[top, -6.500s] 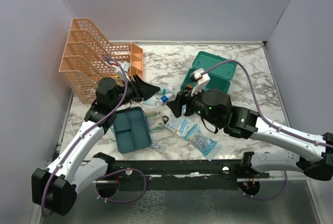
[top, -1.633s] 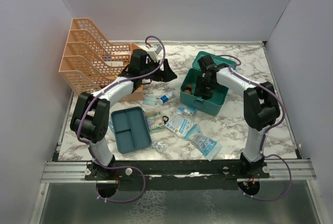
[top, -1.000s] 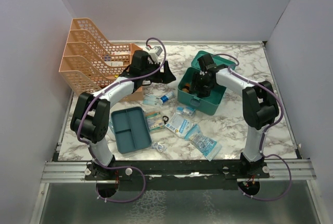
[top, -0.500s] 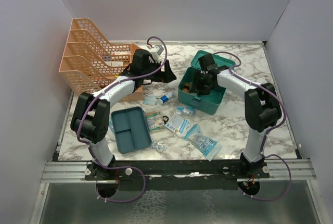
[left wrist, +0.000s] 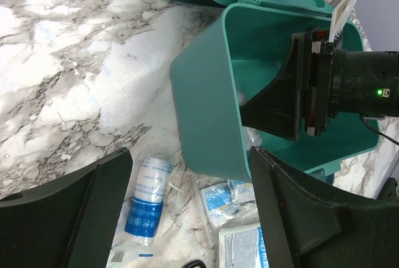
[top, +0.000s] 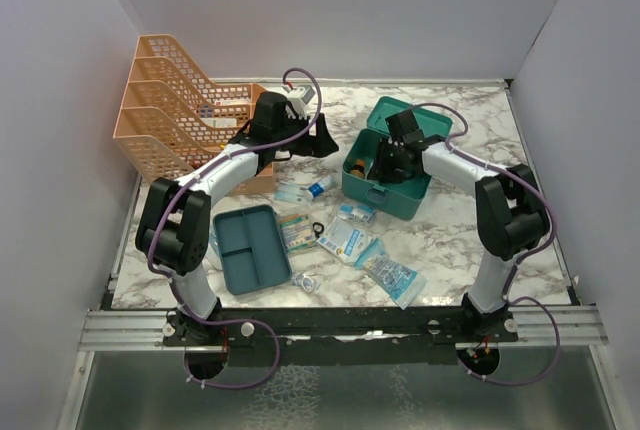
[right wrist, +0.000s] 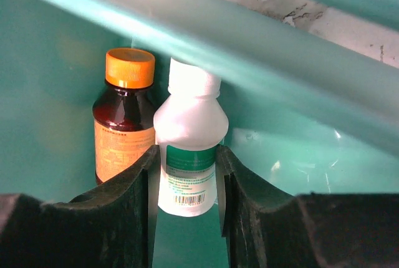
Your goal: Organize the medicine kit
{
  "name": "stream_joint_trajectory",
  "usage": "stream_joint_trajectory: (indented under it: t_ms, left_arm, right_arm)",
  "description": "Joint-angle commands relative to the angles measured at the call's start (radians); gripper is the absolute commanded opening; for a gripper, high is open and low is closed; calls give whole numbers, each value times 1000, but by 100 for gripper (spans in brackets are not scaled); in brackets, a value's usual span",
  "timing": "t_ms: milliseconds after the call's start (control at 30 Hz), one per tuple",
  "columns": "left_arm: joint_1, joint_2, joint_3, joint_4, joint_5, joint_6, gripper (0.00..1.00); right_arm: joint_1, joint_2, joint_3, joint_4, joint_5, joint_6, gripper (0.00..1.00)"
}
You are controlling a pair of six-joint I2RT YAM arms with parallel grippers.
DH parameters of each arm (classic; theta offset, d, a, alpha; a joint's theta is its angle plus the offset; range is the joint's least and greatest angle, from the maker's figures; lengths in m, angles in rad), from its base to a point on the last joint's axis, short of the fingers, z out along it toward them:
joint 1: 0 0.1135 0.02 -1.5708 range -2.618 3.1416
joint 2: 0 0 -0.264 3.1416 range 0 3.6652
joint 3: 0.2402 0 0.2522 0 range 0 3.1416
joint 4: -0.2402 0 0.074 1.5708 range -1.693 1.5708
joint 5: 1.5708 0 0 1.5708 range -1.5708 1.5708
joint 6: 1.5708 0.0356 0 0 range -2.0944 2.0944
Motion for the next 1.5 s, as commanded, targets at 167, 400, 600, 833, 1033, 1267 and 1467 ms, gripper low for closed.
stream_joint_trajectory:
  t_ms: [167, 400, 600, 833, 1033, 1267, 1467]
  left_arm:
    - [-9, 5, 20, -11, -7, 22, 79]
    - [-9, -8, 20, -21, -14, 31, 79]
    - [-9, -18, 32, -33, -37, 43, 79]
    - [-9, -29, 19, -63, -94, 56, 78]
    - [-15, -44, 10, -158, -168, 165, 72]
    - [-57, -44, -10, -231, -223, 306, 67]
    - [-98, -44, -67, -222, -252, 310, 65]
  right_arm:
    - [16, -34, -24, -2, -86, -3, 31]
    - [14, -46, 58, -74, 4, 25, 50]
    - [14, -59, 155, -142, 124, 37, 54]
    - [14, -58, 193, -135, 170, -10, 50]
    - [14, -87, 256, -87, 91, -111, 43]
    - [14, -211, 212, -11, 66, -151, 42]
    - [14, -423, 62, 111, 145, -160, 42]
